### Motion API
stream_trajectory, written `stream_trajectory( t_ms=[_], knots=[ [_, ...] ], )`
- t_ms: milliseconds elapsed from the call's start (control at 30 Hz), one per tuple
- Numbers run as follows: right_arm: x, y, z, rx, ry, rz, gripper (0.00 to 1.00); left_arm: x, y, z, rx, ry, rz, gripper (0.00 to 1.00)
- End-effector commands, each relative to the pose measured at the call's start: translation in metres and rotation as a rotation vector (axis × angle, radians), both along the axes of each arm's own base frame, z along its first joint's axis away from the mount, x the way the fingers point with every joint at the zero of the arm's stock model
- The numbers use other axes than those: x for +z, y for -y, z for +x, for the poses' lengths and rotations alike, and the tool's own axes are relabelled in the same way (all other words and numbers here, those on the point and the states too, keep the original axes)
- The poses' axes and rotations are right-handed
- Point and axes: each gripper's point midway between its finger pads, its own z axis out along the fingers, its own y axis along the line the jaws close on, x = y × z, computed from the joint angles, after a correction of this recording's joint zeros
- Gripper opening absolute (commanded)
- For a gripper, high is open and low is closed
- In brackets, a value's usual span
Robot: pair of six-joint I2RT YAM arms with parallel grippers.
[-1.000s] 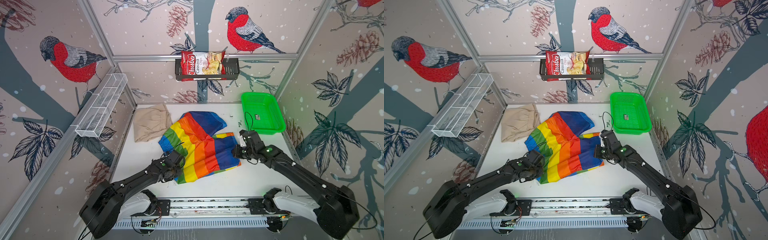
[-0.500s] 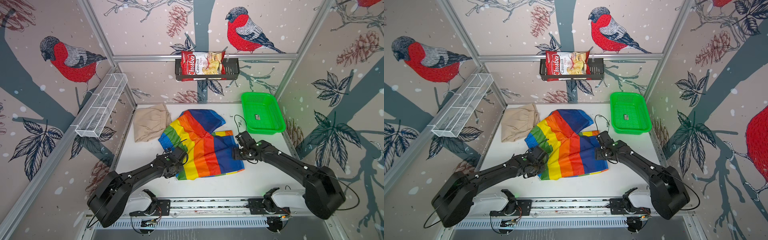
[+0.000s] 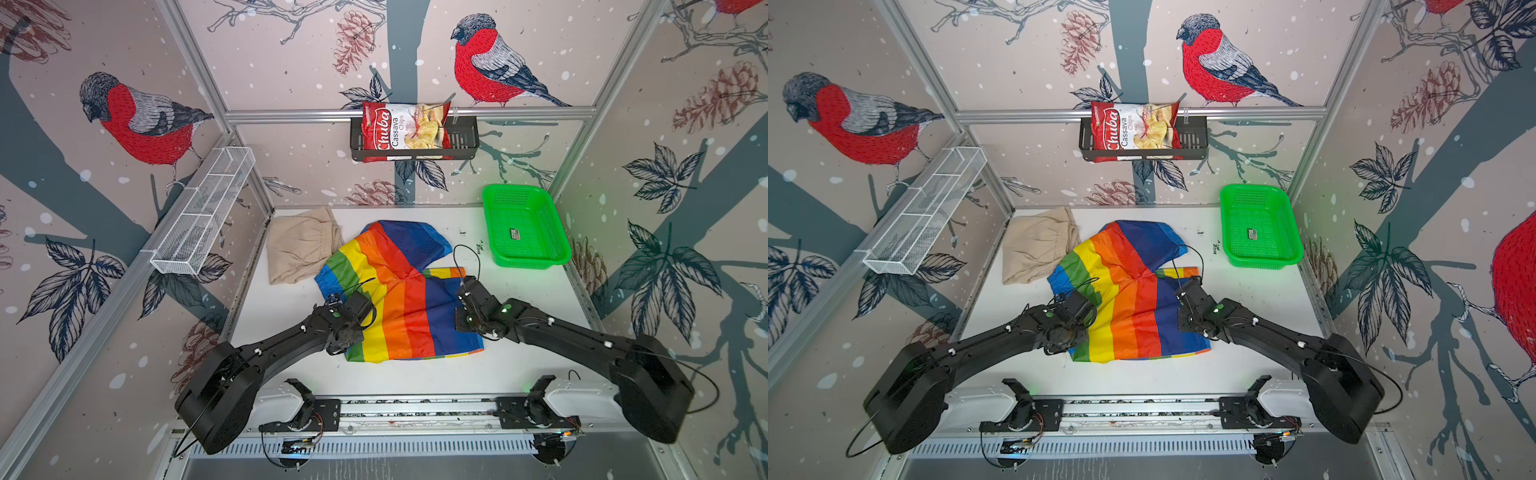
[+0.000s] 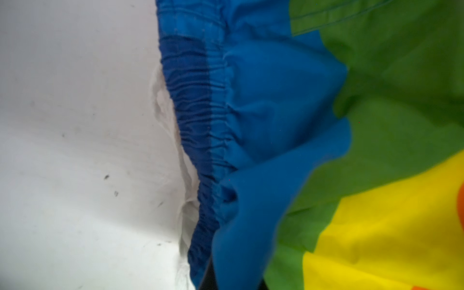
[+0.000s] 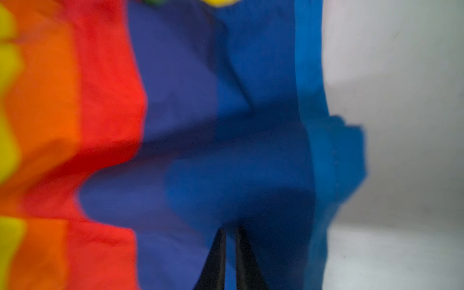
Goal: Fold and stack the shorts
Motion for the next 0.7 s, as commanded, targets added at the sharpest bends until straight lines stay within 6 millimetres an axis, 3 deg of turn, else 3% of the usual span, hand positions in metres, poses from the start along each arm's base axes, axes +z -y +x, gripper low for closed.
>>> stream_trajectory(
  t_ms=[0,200,333,400,467,667],
  knots=[
    [-0.017,0.000,0.000,-0.068,-0.008,0.027,0.10,-0.002,-0.010,-0.005,-0.001,-0.010,0.038,0.03],
    [-0.047,0.034,-0.036,-0.172,-0.094,0.014,0.12,0.000,-0.015,-0.003,-0.005,0.004,0.058,0.08],
    [-0.060,0.037,-0.064,-0.222,-0.174,0.135,0.15,0.007,-0.016,0.007,-0.027,0.021,0.100,0.16],
    [-0.059,0.040,-0.067,-0.241,-0.184,0.167,0.16,0.015,-0.012,0.017,-0.055,0.041,0.118,0.21],
    [-0.045,0.048,-0.052,-0.260,-0.143,0.179,0.19,0.025,-0.008,0.029,-0.084,0.067,0.136,0.26],
    [0.048,0.074,0.035,-0.323,0.149,0.269,0.36,0.081,0.002,0.061,-0.131,0.204,0.200,0.41]
  ],
)
